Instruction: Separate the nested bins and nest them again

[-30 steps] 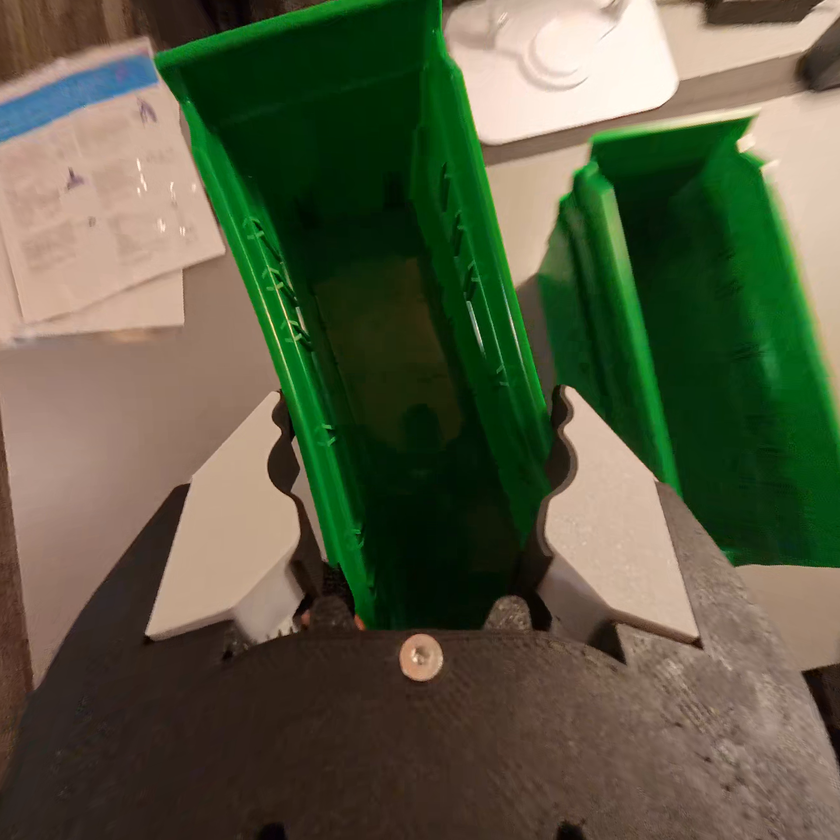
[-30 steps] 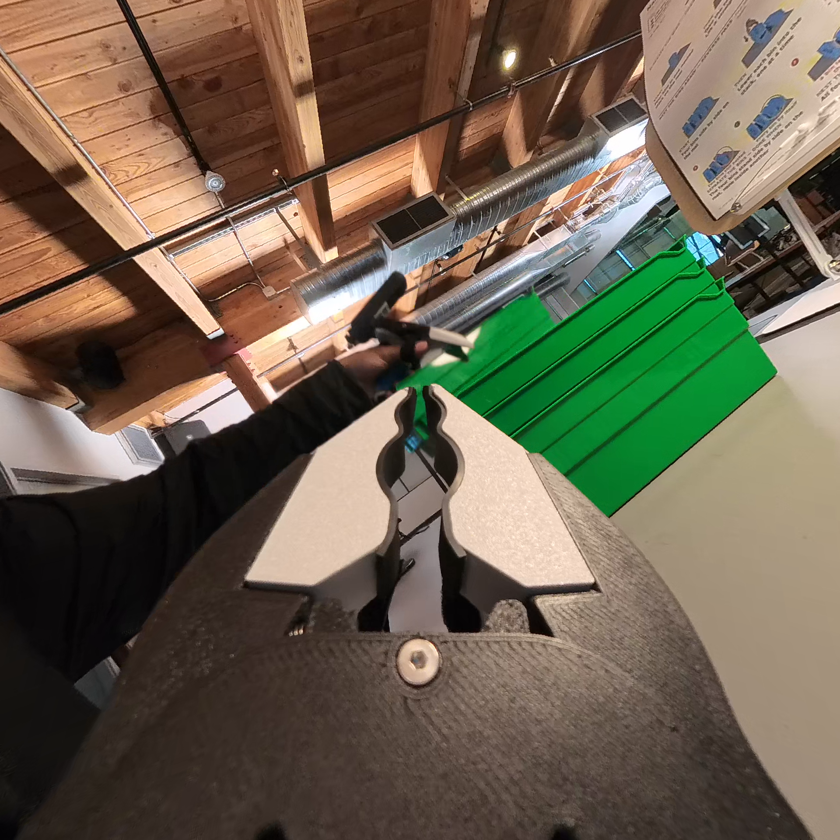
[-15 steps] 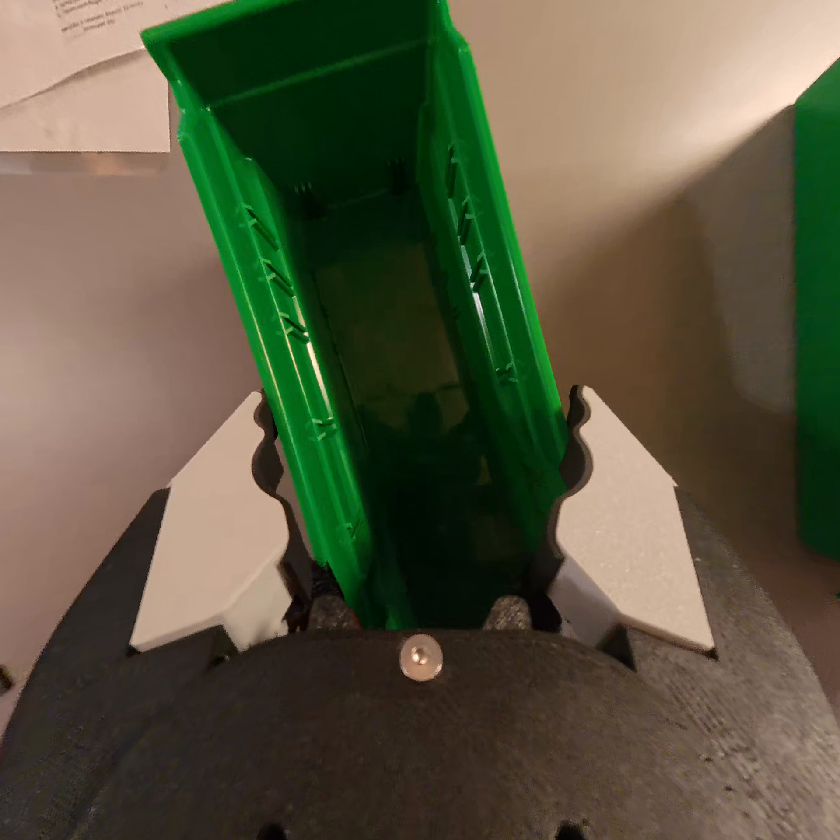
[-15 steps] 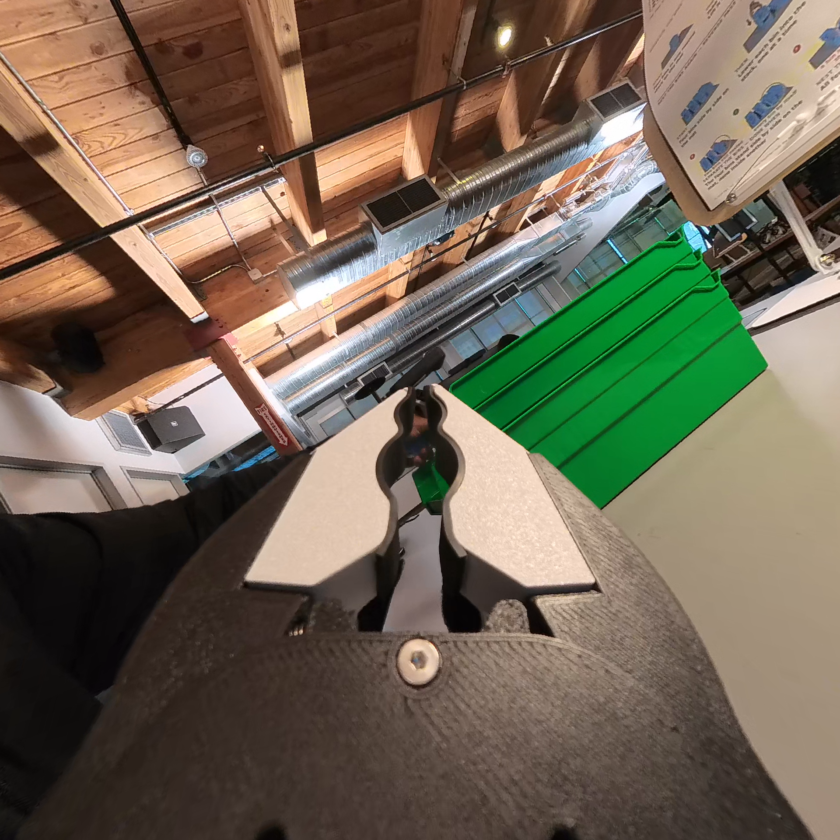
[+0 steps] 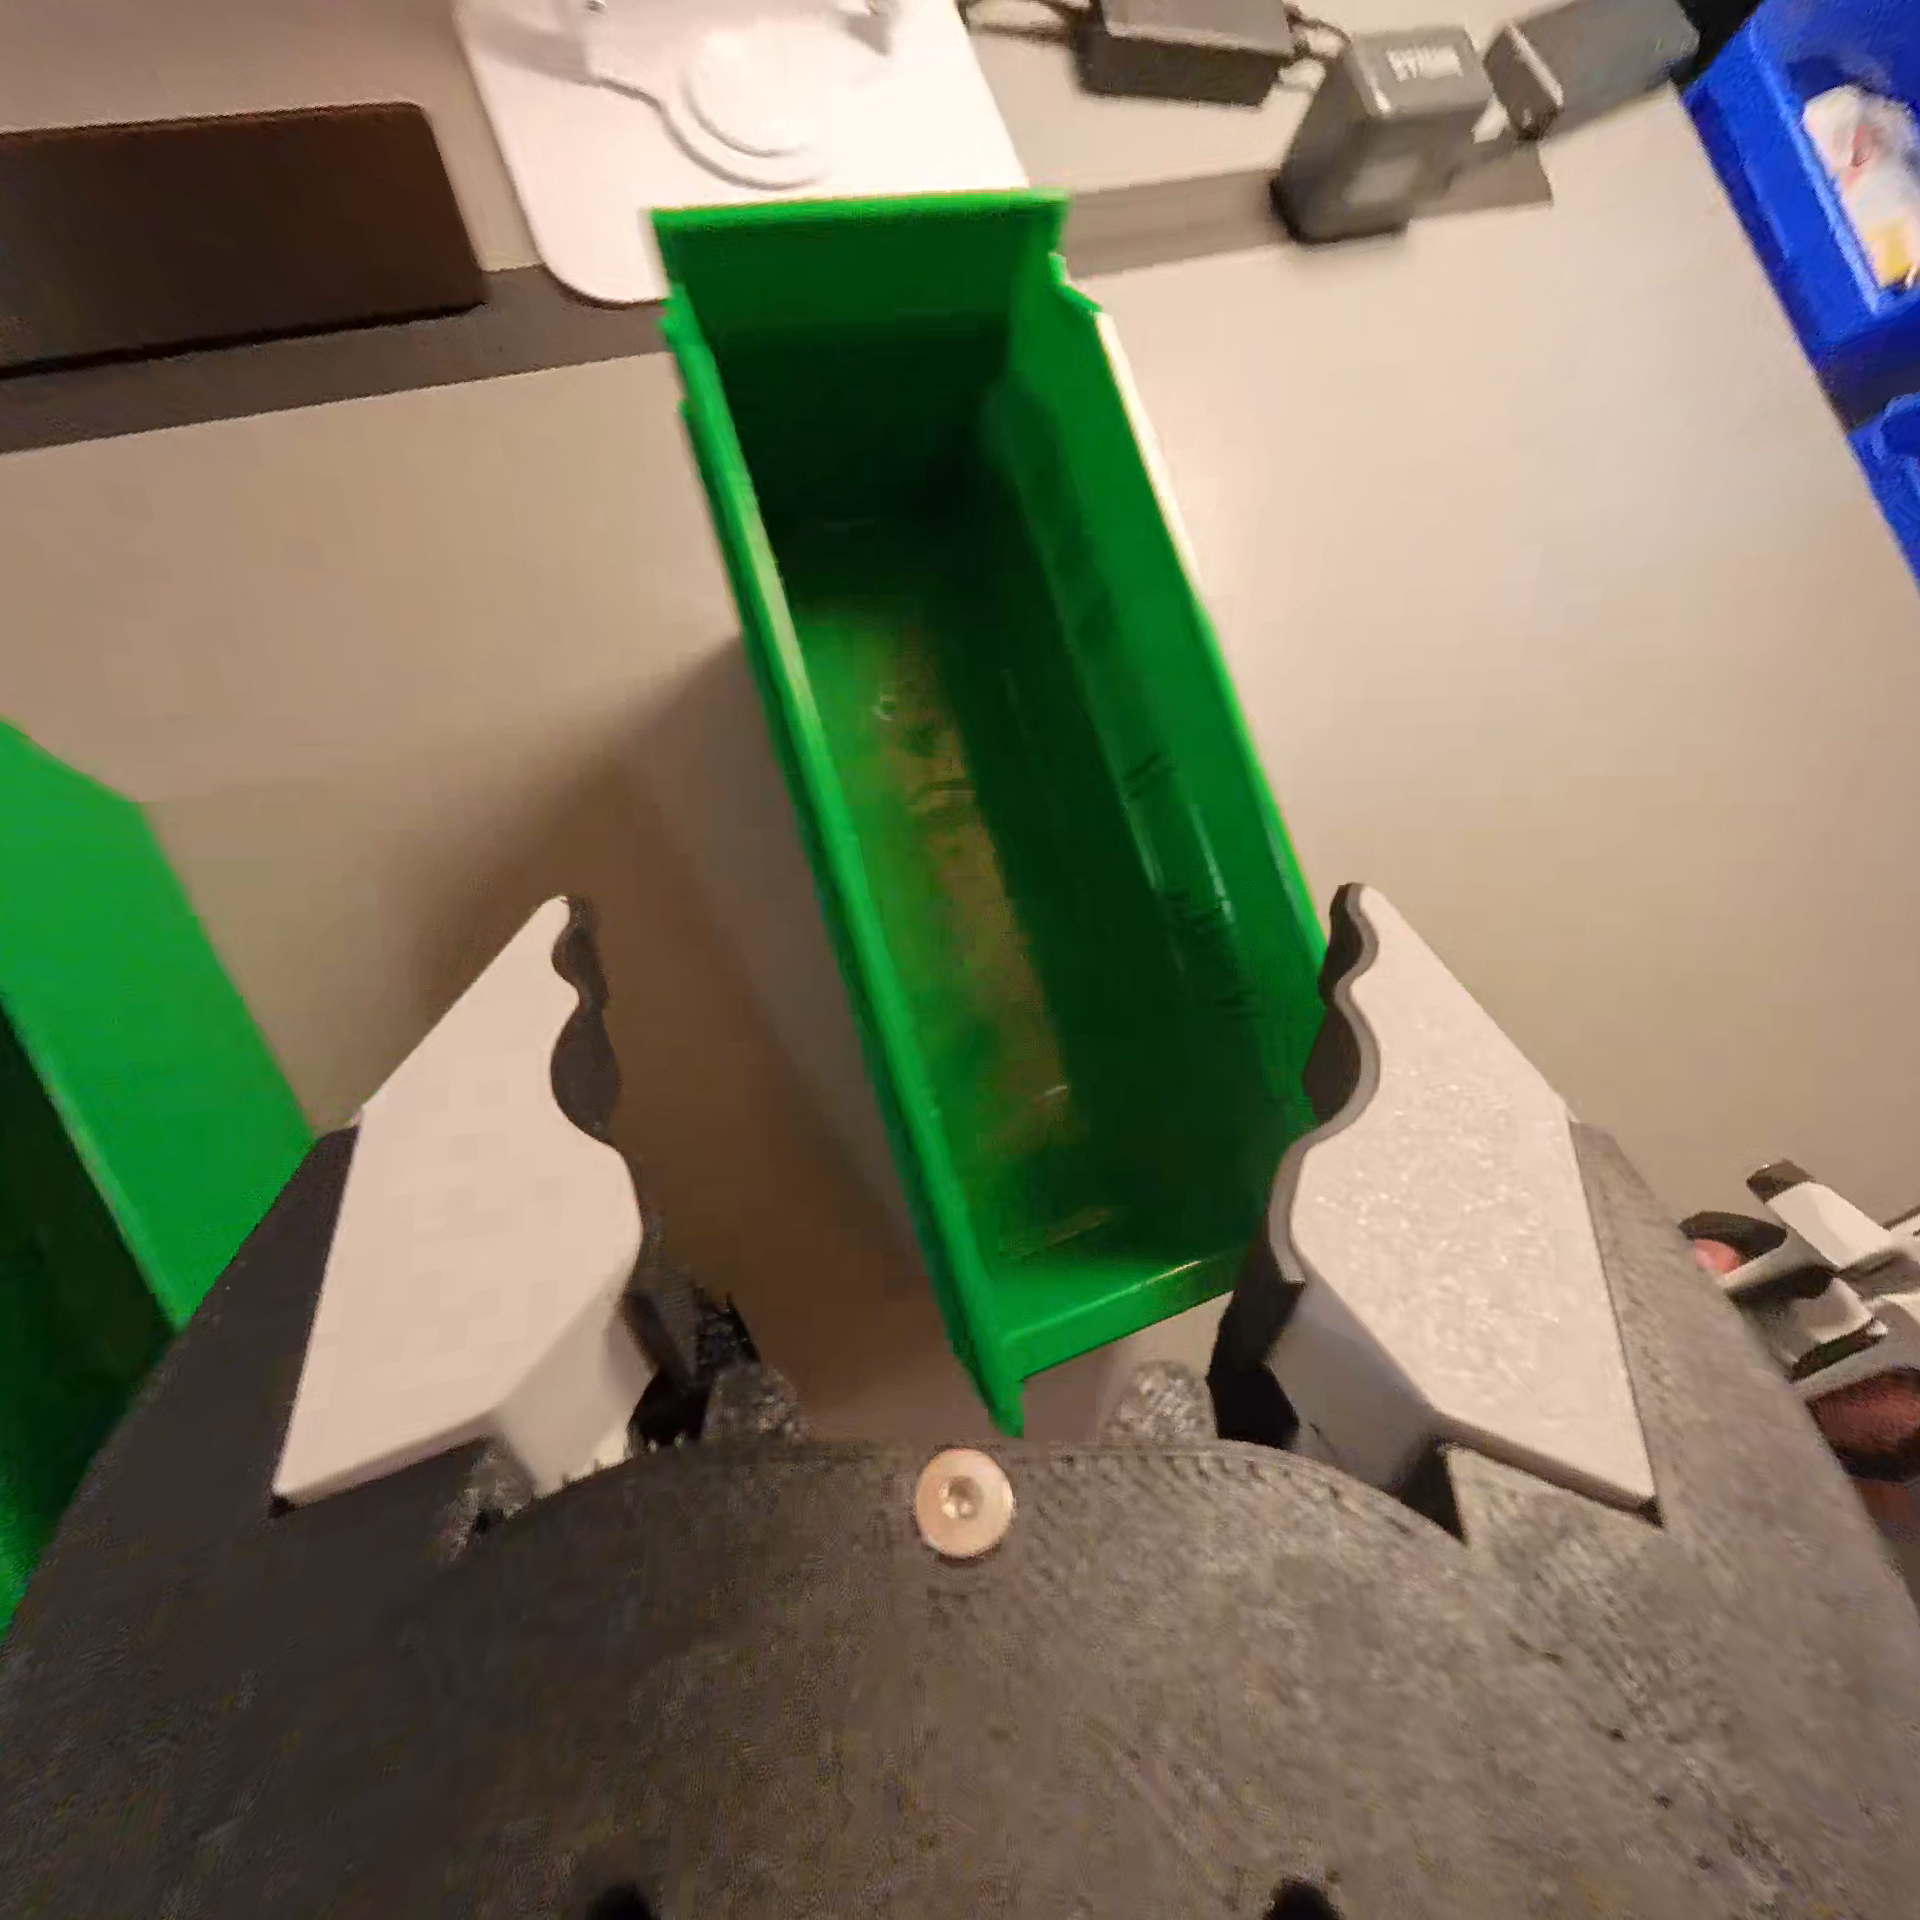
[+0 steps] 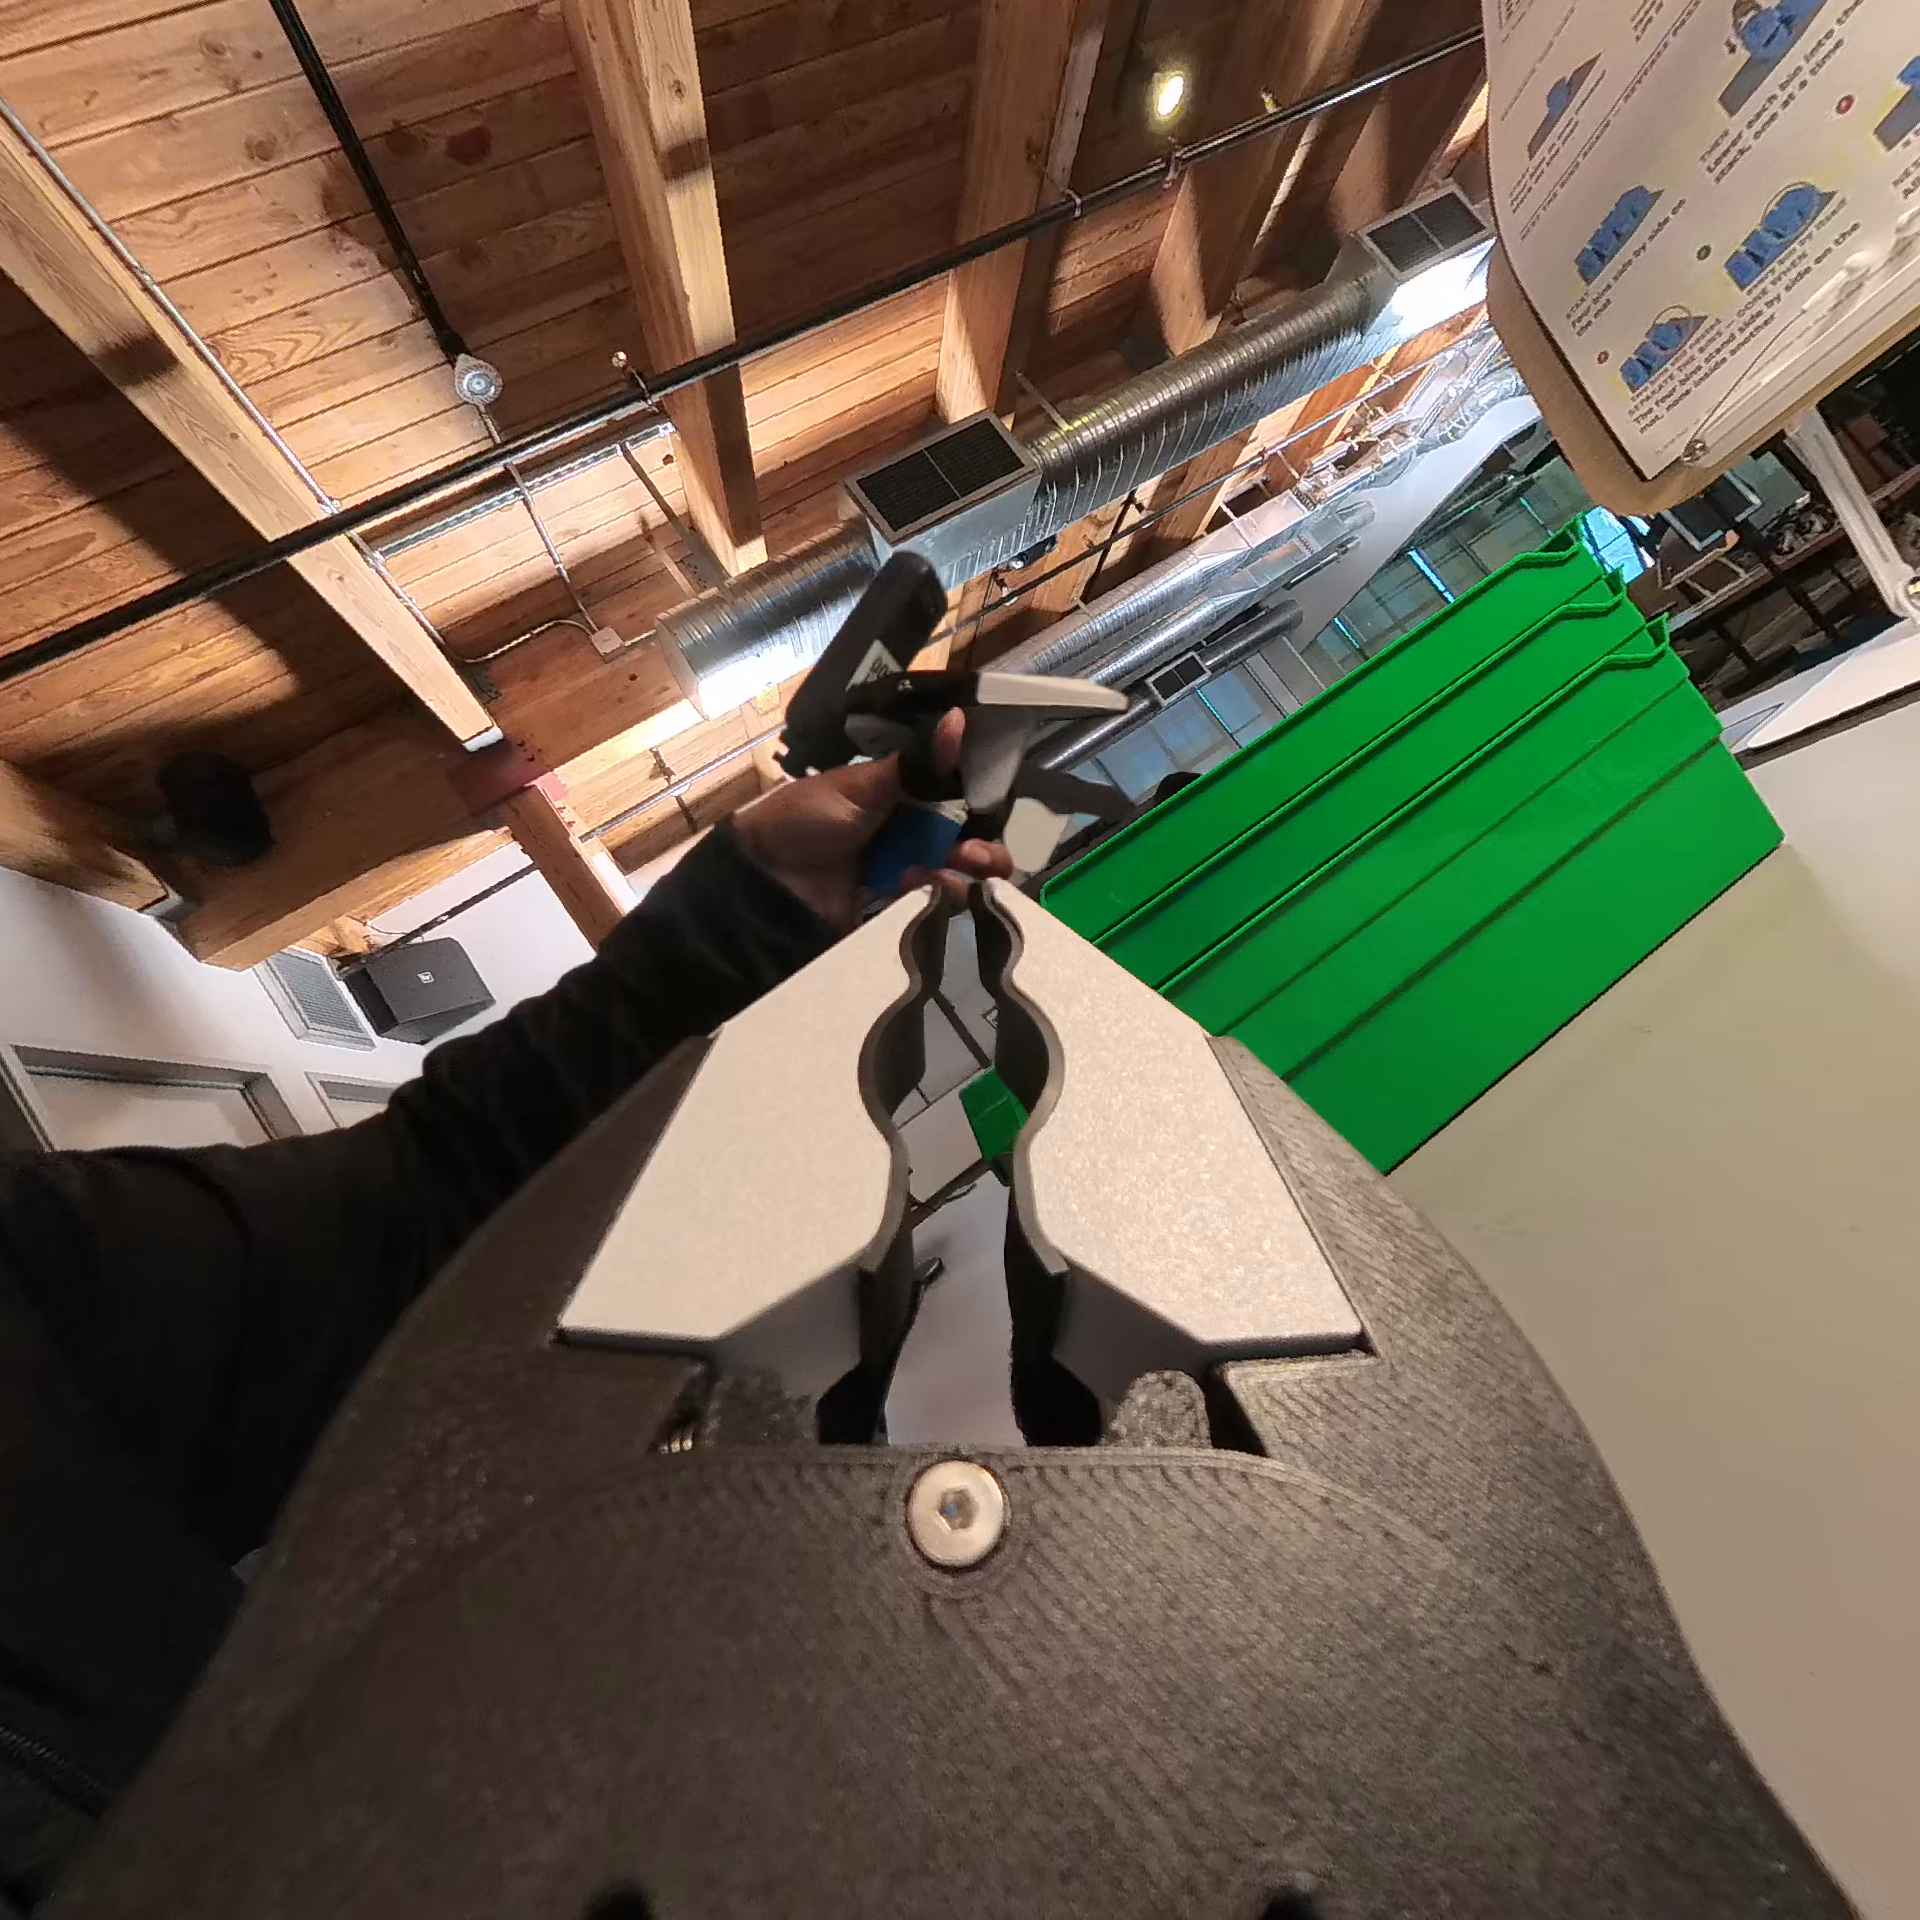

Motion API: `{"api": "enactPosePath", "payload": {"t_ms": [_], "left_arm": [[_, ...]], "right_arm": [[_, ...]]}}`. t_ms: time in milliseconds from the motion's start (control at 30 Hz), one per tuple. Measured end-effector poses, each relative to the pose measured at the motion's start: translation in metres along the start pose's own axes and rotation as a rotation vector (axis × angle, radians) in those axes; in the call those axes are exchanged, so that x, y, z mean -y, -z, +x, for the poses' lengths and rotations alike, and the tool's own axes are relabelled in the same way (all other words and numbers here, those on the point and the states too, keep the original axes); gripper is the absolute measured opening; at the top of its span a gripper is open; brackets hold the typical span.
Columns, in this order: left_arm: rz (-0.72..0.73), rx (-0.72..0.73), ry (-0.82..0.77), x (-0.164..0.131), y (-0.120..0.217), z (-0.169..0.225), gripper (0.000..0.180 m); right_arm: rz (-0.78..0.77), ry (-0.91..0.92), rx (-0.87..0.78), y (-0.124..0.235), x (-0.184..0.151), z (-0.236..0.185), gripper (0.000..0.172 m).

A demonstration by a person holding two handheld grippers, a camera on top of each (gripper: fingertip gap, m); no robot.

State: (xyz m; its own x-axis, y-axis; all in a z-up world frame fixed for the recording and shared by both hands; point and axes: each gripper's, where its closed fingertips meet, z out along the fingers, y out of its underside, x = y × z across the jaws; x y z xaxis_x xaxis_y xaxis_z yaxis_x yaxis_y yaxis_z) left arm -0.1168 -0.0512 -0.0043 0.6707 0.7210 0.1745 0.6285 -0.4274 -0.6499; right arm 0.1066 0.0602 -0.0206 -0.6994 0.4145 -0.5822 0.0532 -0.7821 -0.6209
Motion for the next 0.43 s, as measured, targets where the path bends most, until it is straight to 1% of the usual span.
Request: {"api": "enactPosePath", "payload": {"t_ms": [100,200,433], "left_arm": [[-0.061,0.026,-0.056,-0.001,-0.025,0.017,0.139],[-0.112,0.076,-0.101,-0.002,-0.044,0.019,0.142],[-0.184,0.125,-0.122,-0.006,-0.064,0.012,0.142]], "right_arm": [[0.009,-0.006,0.009,0.001,0.002,-0.001,0.004],[0.013,-0.018,0.016,0.002,0.002,-0.001,0.005],[0.026,-0.067,0.041,0.004,0.006,0.000,0.005]]}}
